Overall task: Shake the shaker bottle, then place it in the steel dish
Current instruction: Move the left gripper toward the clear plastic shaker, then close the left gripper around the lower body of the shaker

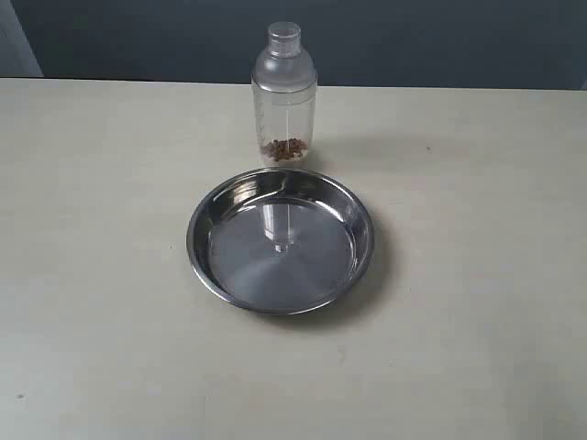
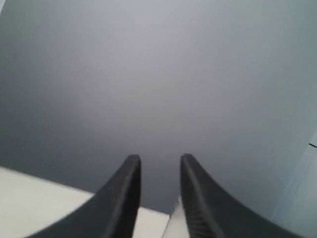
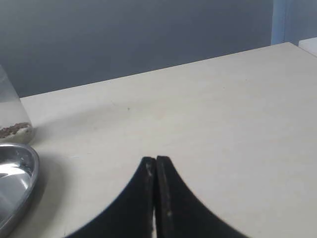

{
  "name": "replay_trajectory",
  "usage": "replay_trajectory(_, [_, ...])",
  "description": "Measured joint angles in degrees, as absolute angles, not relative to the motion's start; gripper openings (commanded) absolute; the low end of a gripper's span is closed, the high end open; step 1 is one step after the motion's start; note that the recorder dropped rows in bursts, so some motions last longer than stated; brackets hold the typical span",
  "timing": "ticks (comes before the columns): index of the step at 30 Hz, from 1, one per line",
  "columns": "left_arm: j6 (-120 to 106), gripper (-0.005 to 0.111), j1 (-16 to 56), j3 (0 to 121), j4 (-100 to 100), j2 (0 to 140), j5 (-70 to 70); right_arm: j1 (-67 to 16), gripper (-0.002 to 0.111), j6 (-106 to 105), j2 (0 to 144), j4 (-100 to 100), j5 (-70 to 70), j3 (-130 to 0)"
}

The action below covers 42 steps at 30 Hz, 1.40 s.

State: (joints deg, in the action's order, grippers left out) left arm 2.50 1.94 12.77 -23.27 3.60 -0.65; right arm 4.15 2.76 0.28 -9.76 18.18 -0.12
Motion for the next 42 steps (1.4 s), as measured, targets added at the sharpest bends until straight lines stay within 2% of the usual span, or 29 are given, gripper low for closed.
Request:
replay_trajectory(2, [2.5, 0.07, 3.7, 15.8, -18.4, 6.4, -3.2, 4.1, -0.001, 2.8, 0.3, -9.8, 18.2, -0.1])
replay_trajectory(4, [2.5, 0.078, 5.4, 18.5, -13.4, 10.5, -5.2, 4.1, -0.001, 2.8, 0.3, -9.8, 18.2, -0.1])
replay_trajectory(16, [6.8, 0.079, 15.5, 25.8, 9.3, 42.2, -23.1, 4.1, -0.001, 2.8, 0.3, -9.8, 18.2, -0.1])
replay_trajectory(20, [9.4, 0.079, 15.8, 26.3, 10.9, 54.0, -33.5, 4.1, -0.001, 2.8, 0.3, -9.8, 18.2, -0.1])
replay_trajectory(25, [10.0, 0.079, 15.9, 28.5, 12.3, 66.0, -36.2, 4.1, -0.001, 2.8, 0.3, -9.8, 18.2, -0.1])
replay_trajectory(27, [10.0, 0.086, 15.9, 29.5, 12.3, 68.9, -36.6, 4.1, -0.001, 2.8, 0.3, -9.8, 18.2, -0.1])
replay_trajectory(30, [10.0, 0.105, 15.9, 30.4, 12.8, 72.9, -38.4, 4.1, -0.001, 2.8, 0.3, -9.8, 18.2, -0.1])
replay_trajectory(37, [8.8, 0.105, 15.9, 31.2, 18.3, 79.4, -43.1, 4.1, -0.001, 2.8, 0.3, -9.8, 18.2, -0.1])
replay_trajectory(42, [8.8, 0.105, 15.9, 32.4, 19.1, 90.9, -53.2, 4.1, -0.001, 2.8, 0.3, -9.8, 18.2, -0.1])
